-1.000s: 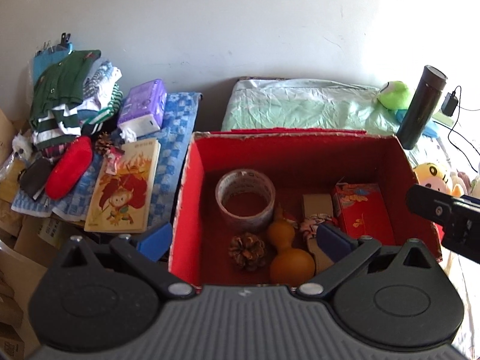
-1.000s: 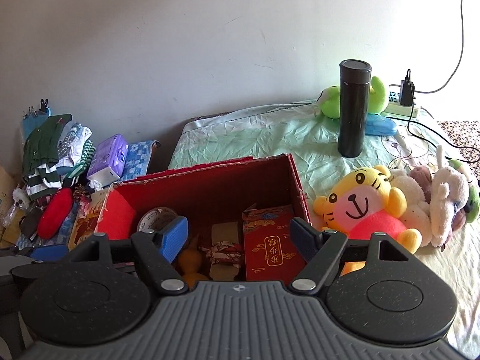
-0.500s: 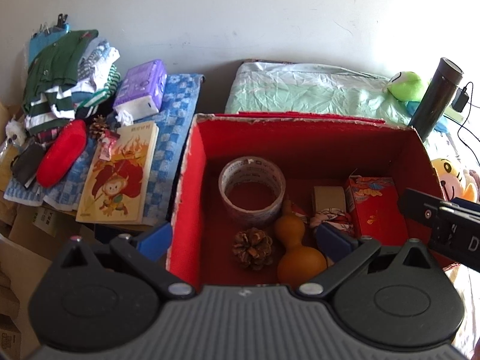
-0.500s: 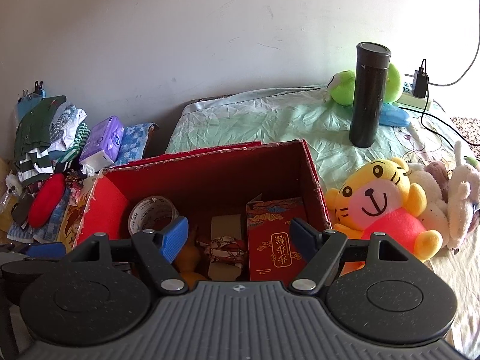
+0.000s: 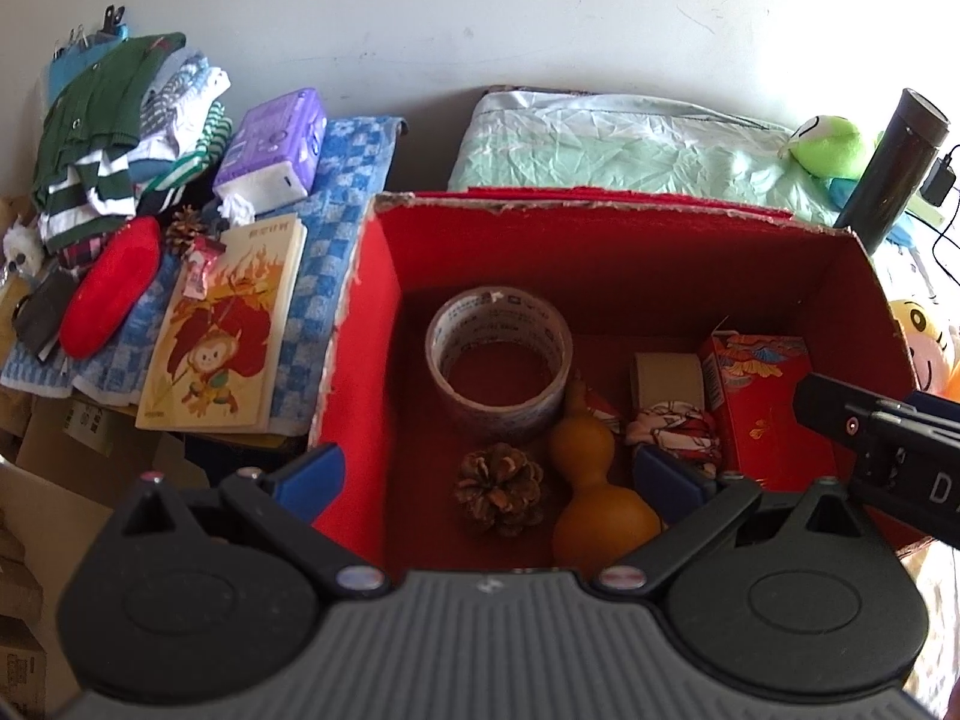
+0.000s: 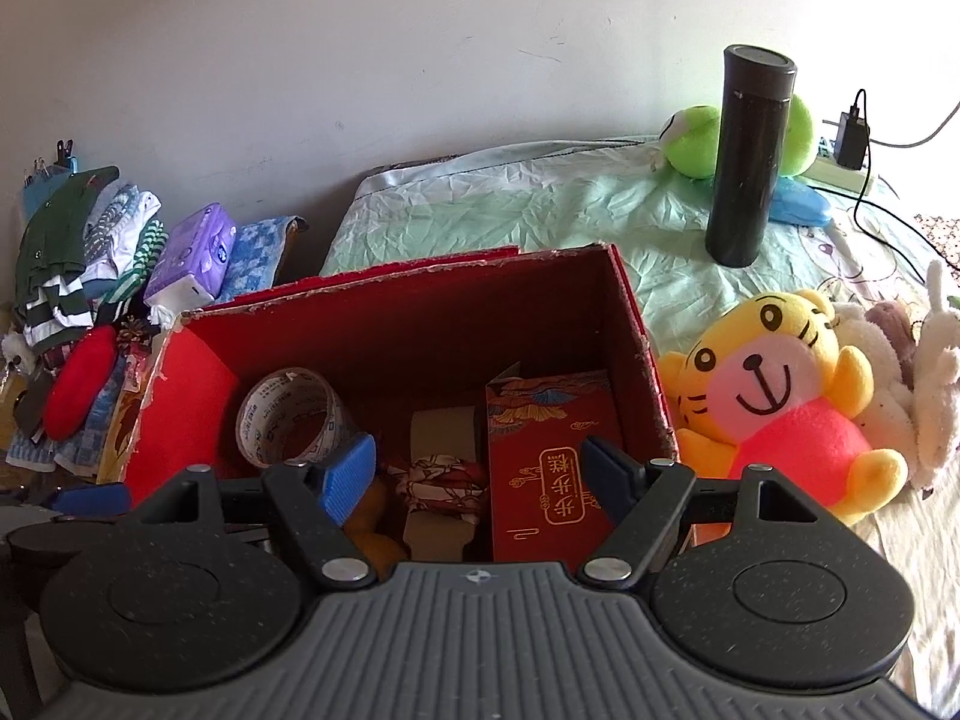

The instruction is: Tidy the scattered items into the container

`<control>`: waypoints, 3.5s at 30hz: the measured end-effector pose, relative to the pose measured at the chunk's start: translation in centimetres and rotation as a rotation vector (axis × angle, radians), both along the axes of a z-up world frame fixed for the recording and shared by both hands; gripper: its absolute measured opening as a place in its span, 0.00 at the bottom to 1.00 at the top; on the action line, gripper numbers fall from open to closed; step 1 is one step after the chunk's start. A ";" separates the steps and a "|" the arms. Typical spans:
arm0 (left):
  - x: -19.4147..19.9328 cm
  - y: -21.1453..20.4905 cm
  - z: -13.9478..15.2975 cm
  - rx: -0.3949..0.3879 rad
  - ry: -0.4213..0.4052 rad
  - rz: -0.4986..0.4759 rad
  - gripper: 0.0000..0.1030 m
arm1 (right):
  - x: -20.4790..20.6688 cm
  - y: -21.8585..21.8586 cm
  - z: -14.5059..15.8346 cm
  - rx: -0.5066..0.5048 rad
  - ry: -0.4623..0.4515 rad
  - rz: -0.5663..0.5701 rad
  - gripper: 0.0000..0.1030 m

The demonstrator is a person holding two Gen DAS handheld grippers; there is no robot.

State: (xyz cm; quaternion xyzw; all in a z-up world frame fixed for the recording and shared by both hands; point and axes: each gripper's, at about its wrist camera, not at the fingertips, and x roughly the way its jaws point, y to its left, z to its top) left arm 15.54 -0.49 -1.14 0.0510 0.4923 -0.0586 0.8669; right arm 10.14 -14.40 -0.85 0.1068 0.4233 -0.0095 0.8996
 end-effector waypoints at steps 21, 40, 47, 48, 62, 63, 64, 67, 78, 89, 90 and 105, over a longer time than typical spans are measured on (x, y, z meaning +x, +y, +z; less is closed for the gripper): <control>0.1 -0.3 -2.0 0.010 0.052 -0.033 0.99 | 0.1 -1.0 -2.8 0.067 0.088 -0.029 0.68; 0.0 -1.1 -4.1 0.072 0.039 -0.043 0.99 | -0.7 0.5 -3.7 -0.114 0.039 -0.005 0.59; 0.1 -0.9 -4.1 0.066 0.041 -0.043 0.99 | -0.8 0.5 -3.6 -0.107 0.034 -0.005 0.59; 0.1 -0.9 -4.2 0.069 0.041 -0.044 0.99 | -0.8 0.6 -3.6 -0.110 0.032 -0.002 0.59; -0.2 -1.0 -4.3 0.076 0.042 -0.050 0.99 | -1.1 0.6 -3.6 -0.110 0.026 -0.003 0.58; -0.2 -1.0 -4.2 0.073 0.042 -0.049 0.99 | -1.1 0.6 -3.6 -0.106 0.026 -0.004 0.59; -0.2 -1.0 -4.2 0.070 0.042 -0.048 0.99 | -1.1 0.6 -3.6 -0.104 0.027 -0.004 0.59; -0.2 -1.0 -4.2 0.066 0.041 -0.046 0.98 | -1.0 0.7 -3.6 -0.105 0.031 -0.004 0.59; 0.3 -0.1 -2.9 -0.005 0.023 -0.010 0.97 | -0.1 0.9 -2.2 -0.071 0.044 -0.026 0.59; 2.9 0.2 -0.4 -0.001 -0.003 0.002 0.96 | 2.2 1.3 -0.1 -0.133 0.000 -0.018 0.65; 3.1 0.2 -0.3 -0.001 -0.002 0.003 0.96 | 2.3 1.2 -0.1 -0.131 -0.001 -0.014 0.65; 3.6 -0.2 -0.5 -0.008 -0.002 0.009 0.97 | 2.7 0.5 -0.7 -0.094 0.026 -0.021 0.66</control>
